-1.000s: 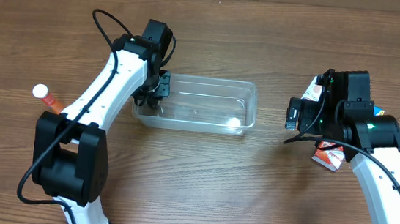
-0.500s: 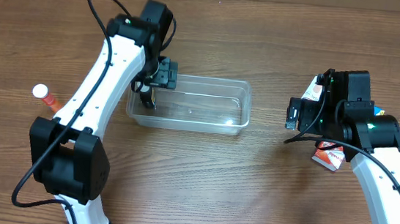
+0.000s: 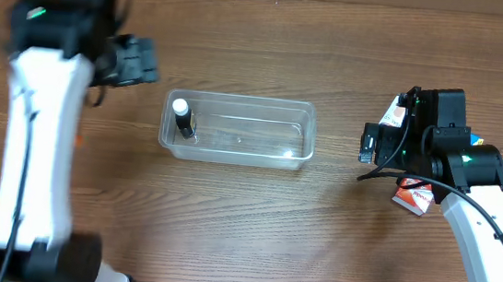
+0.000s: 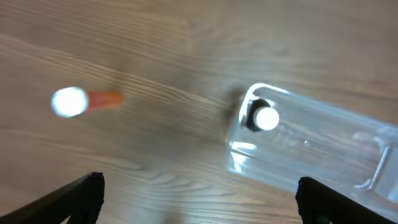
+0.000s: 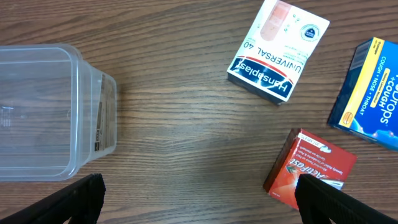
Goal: Pack container
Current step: 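Move left gripper to the orange-labelled bottle and grasp it, then place orange bottle upright in container beside dark bottle, withdraw left, then reach right gripper to the white Hansaplast box and grasp it, then lower Hansaplast box into right end of container and release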
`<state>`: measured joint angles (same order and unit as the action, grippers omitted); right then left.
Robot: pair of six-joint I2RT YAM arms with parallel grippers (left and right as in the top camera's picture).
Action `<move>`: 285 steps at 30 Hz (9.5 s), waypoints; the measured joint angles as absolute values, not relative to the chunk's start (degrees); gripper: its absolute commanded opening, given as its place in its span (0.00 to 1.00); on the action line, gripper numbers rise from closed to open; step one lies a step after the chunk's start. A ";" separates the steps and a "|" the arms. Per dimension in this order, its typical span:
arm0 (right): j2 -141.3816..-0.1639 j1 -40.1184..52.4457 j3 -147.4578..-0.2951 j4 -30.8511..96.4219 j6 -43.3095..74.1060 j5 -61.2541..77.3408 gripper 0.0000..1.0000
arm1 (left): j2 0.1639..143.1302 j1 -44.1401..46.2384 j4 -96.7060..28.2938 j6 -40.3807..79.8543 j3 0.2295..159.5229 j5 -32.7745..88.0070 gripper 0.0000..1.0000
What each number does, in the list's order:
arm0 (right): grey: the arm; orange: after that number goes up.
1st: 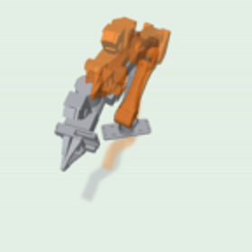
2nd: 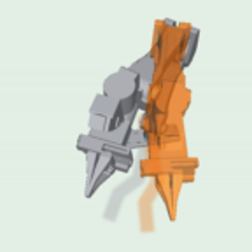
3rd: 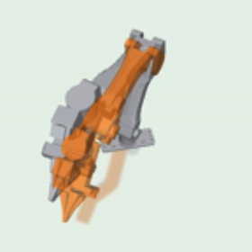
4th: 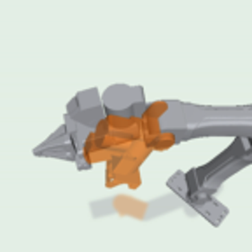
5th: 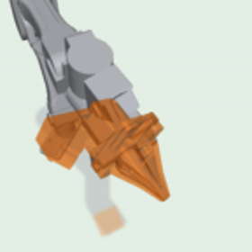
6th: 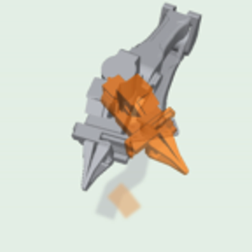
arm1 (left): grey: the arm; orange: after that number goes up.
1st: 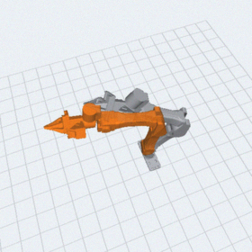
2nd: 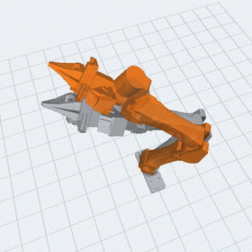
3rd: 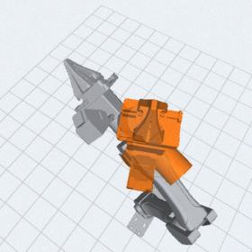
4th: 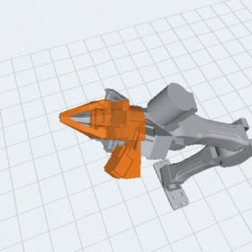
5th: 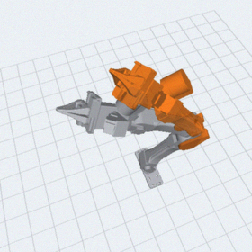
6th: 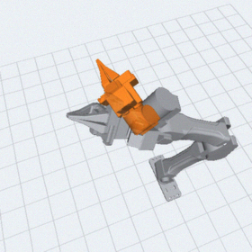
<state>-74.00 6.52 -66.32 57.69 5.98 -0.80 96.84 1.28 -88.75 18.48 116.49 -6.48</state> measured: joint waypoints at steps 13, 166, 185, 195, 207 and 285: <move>-74.00 6.52 -66.35 57.71 6.00 -0.80 1.00 | 74.00 -12.95 -74.48 20.58 87.81 -9.37 1.00; -88.20 -0.38 -83.05 55.00 14.35 -6.87 1.00 | 85.30 -7.25 -79.44 14.92 103.20 -1.43 1.00; -114.93 -5.21 -92.07 59.29 19.42 -3.20 1.00 | 86.54 -7.25 -79.83 14.59 103.09 -1.02 1.00; -119.00 -5.21 -92.14 59.02 19.42 -3.40 1.00 | 86.54 -7.25 -79.81 14.59 103.09 -0.97 1.00; -120.62 -5.21 -91.77 54.50 19.42 -3.42 1.00 | 86.54 -7.25 -79.81 14.59 103.09 -0.60 1.00; -108.51 32.67 -89.97 60.29 22.46 -1.26 0.59 | 86.54 -7.25 -79.75 14.59 103.09 -0.60 1.00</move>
